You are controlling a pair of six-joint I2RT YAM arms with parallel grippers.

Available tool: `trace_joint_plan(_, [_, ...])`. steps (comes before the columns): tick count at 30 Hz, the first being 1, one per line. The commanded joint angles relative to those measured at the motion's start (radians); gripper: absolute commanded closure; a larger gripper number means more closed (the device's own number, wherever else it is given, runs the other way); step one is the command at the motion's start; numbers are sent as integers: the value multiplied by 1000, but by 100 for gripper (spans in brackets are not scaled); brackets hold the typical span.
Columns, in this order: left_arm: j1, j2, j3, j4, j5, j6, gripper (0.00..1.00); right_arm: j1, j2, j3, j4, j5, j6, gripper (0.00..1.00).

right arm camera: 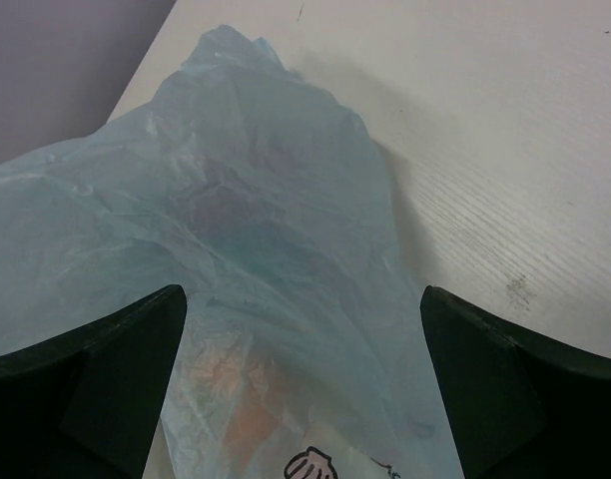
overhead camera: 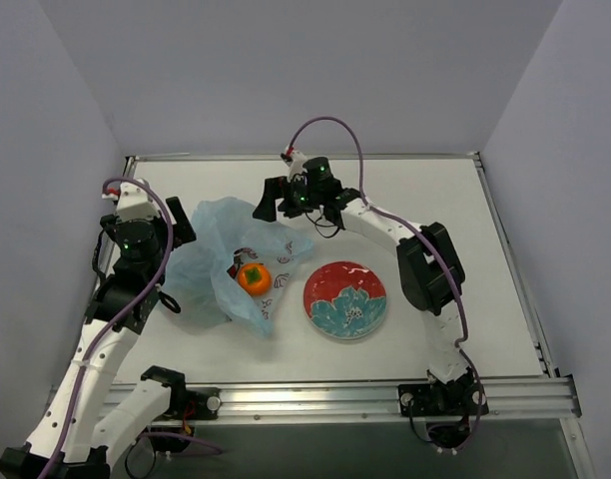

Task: Take the fake fruits out of the plastic bag

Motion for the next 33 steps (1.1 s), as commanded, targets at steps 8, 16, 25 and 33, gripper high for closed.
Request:
trace_joint_plan(8, [20, -4, 35, -2, 19, -14, 6, 60, 110, 133, -38, 11, -85, 24])
trace_joint_plan(16, [20, -10, 32, 1, 16, -12, 6, 60, 139, 186, -41, -13, -80, 100])
trace_joint_plan(25, [20, -13, 34, 3, 22, -11, 6, 36, 139, 244, -39, 76, -53, 100])
trace_joint_plan(33, [22, -11, 35, 3, 28, -8, 6, -37, 159, 294, -39, 208, -30, 100])
